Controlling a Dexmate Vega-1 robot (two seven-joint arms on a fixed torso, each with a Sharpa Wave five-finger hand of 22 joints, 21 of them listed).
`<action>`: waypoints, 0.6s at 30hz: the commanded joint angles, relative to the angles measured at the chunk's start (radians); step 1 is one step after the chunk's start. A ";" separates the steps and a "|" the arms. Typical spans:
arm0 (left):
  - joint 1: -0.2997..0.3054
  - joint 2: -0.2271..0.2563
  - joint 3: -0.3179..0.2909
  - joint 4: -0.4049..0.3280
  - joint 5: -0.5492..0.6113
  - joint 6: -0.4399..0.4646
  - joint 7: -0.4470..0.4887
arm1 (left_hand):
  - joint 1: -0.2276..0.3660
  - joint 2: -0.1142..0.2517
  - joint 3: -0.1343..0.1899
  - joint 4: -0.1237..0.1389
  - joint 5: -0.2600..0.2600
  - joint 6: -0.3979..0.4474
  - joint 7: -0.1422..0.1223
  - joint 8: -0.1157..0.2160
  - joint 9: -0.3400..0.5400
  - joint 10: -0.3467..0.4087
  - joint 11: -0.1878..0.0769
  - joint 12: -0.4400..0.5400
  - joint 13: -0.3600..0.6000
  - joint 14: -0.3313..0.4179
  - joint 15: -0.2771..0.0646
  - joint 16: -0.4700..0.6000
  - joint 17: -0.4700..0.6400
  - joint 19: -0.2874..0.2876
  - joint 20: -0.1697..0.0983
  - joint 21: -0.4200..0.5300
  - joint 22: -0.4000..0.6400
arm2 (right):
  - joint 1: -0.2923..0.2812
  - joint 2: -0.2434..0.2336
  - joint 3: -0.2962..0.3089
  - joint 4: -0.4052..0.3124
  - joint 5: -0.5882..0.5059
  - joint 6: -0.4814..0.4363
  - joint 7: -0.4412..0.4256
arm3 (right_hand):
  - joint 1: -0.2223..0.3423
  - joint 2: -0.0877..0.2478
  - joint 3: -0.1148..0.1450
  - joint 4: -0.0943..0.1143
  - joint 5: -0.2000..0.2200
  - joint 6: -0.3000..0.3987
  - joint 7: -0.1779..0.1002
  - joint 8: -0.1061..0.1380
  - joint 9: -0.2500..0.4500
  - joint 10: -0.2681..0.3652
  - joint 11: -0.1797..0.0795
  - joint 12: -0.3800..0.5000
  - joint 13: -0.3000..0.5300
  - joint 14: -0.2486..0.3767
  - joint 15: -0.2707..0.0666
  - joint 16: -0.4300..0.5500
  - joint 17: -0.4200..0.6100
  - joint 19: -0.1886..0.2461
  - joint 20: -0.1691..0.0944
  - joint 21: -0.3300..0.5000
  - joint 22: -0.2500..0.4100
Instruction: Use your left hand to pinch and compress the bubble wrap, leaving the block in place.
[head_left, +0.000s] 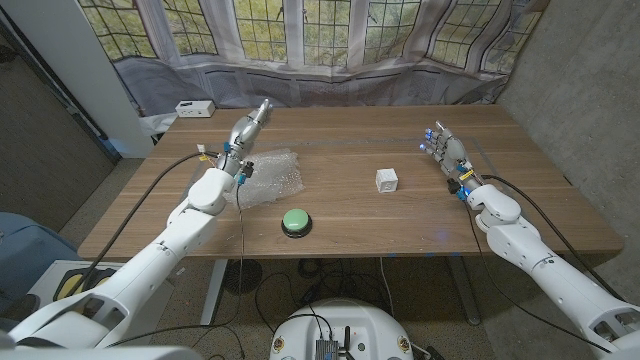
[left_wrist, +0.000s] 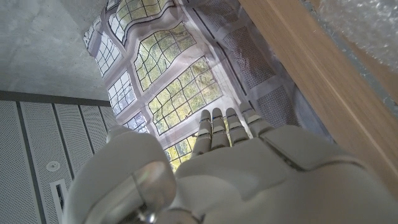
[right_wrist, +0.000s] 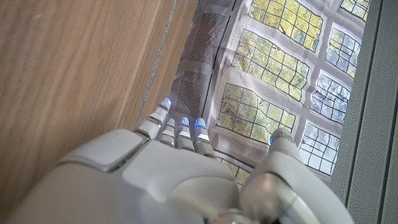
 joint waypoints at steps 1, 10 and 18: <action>0.019 0.040 -0.023 -0.011 0.087 -0.053 0.046 | 0.017 0.009 0.003 -0.008 -0.004 0.011 0.005 -0.002 0.005 0.013 -0.002 0.005 0.001 0.012 -0.001 0.000 0.003 0.012 0.007 0.004 0.001 | -0.049 -0.004 0.007 -0.080 -0.033 -0.004 -0.086 | 0.002 0.007 0.004 -0.001 0.004 0.004 0.002 0.000 0.006 0.007 0.006 0.000 0.002 0.005 0.002 0.001 0.002 0.001 -0.001 -0.004 0.004; 0.069 0.081 -0.062 -0.062 0.130 -0.048 0.098 | 0.051 0.035 0.030 -0.023 -0.008 0.026 0.012 -0.005 0.005 0.017 -0.002 -0.001 0.001 0.019 -0.001 -0.005 0.003 0.016 0.004 -0.002 0.001 | -0.065 0.000 0.004 -0.113 -0.056 -0.003 -0.124 | 0.001 0.006 0.003 -0.001 0.004 -0.005 0.004 -0.005 0.006 0.013 0.005 0.001 0.002 0.009 0.004 0.002 0.002 0.005 0.001 -0.003 0.004; 0.117 0.133 -0.103 -0.114 0.181 -0.010 0.145 | 0.068 0.040 0.042 -0.033 -0.011 0.031 0.014 -0.007 0.005 0.022 -0.002 -0.002 0.001 0.025 -0.002 -0.007 0.003 0.021 0.000 -0.004 0.001 | -0.085 0.007 0.002 -0.140 -0.067 0.002 -0.151 | 0.001 0.006 0.002 -0.002 0.004 -0.005 0.004 -0.005 0.006 0.014 0.005 0.001 0.003 0.012 0.004 0.002 0.002 0.006 0.002 -0.004 0.004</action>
